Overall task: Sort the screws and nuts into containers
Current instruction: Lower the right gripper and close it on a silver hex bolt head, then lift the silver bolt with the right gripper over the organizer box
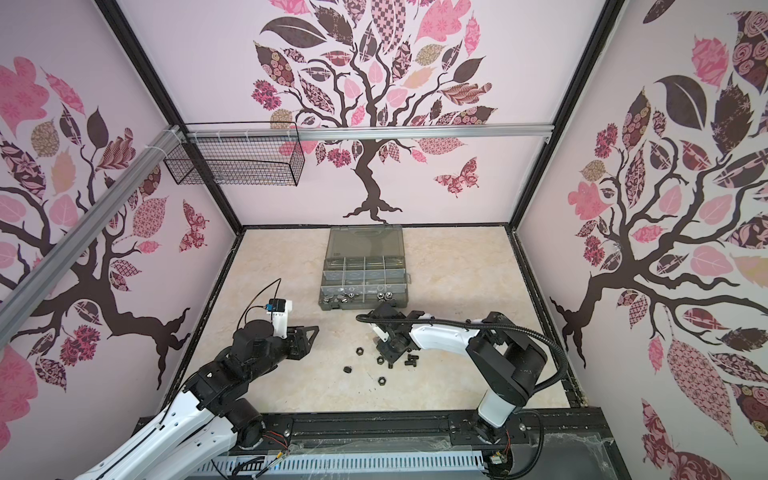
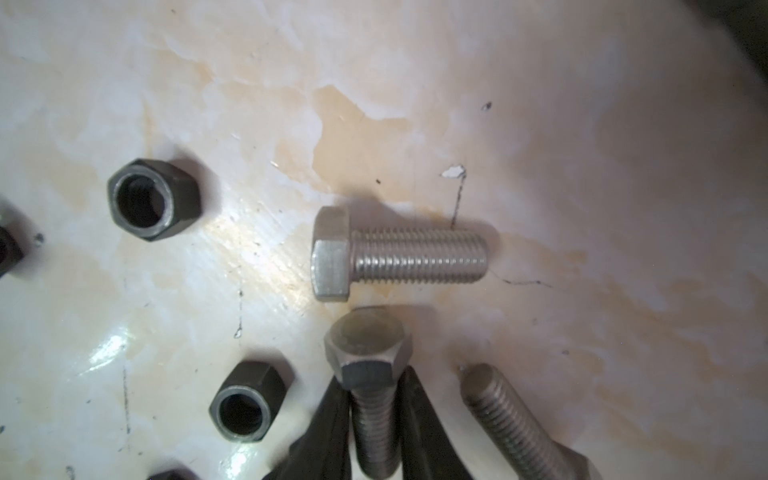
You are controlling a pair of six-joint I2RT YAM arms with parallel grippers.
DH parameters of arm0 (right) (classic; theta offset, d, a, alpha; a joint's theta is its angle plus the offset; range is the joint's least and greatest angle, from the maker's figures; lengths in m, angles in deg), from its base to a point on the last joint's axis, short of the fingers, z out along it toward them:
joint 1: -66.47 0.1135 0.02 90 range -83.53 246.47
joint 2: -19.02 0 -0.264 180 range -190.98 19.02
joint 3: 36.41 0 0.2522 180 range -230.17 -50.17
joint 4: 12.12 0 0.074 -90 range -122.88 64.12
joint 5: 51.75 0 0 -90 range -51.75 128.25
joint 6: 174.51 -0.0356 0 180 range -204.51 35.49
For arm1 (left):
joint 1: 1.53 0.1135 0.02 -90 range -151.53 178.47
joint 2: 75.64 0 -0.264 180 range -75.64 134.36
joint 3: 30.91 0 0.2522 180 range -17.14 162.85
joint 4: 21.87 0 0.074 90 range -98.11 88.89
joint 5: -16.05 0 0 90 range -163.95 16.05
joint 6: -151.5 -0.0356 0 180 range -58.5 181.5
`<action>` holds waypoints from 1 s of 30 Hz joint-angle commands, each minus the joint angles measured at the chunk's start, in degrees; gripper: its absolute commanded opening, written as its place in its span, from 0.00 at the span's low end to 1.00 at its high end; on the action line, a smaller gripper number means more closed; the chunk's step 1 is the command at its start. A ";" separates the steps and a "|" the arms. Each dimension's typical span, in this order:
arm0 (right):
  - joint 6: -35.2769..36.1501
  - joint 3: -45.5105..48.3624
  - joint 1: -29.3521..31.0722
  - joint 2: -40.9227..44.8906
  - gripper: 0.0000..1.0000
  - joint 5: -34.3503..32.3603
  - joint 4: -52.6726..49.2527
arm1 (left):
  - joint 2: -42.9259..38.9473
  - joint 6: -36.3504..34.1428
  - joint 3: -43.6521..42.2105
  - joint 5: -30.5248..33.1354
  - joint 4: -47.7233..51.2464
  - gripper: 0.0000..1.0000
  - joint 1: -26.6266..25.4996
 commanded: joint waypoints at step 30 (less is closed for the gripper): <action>4.30 -20.32 -16.01 1.45 0.15 0.65 0.95 | -3.47 1.20 -1.19 -1.36 0.64 0.53 0.10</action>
